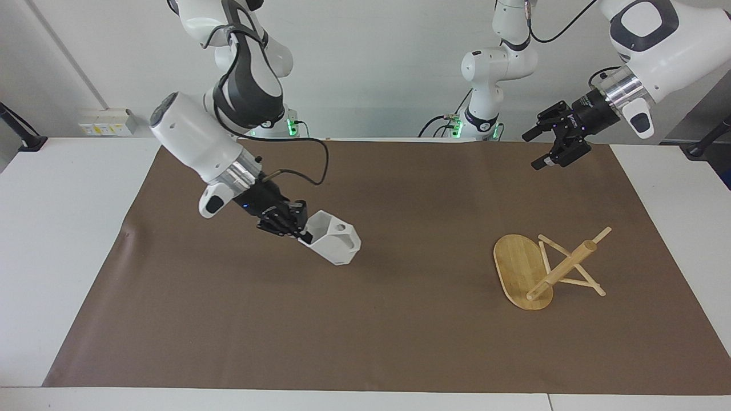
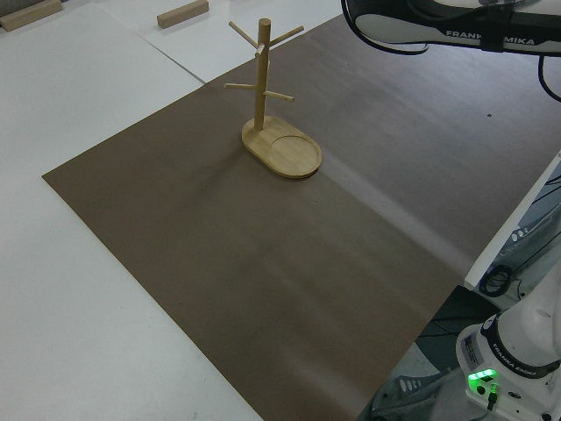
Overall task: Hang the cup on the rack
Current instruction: 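Lift the cup with the right gripper while the left gripper approaches, then carry the cup to the left gripper and grasp it with the left gripper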
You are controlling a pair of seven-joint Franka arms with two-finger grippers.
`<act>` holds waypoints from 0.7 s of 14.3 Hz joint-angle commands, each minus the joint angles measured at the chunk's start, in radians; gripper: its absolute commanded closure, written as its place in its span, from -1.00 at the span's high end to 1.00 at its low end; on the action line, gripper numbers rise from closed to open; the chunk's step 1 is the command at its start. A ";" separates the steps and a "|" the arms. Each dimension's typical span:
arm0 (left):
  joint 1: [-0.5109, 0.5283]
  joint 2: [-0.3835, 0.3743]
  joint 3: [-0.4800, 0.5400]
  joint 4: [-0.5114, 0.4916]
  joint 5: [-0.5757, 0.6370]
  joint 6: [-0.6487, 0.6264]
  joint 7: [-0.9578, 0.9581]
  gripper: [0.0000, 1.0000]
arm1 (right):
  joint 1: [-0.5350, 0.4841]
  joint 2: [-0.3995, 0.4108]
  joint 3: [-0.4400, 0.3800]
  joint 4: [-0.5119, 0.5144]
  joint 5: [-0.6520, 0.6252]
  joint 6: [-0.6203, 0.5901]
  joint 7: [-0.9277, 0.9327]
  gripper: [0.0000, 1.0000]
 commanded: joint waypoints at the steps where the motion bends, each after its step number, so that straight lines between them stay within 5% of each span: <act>1: 0.000 -0.036 -0.008 -0.073 -0.110 0.068 -0.024 1.00 | 0.006 0.006 0.107 -0.004 0.105 0.134 0.050 -1.00; 10: -0.075 0.044 -0.014 -0.090 -0.232 0.228 -0.028 1.00 | 0.012 0.015 0.345 -0.009 0.147 0.194 0.069 -1.00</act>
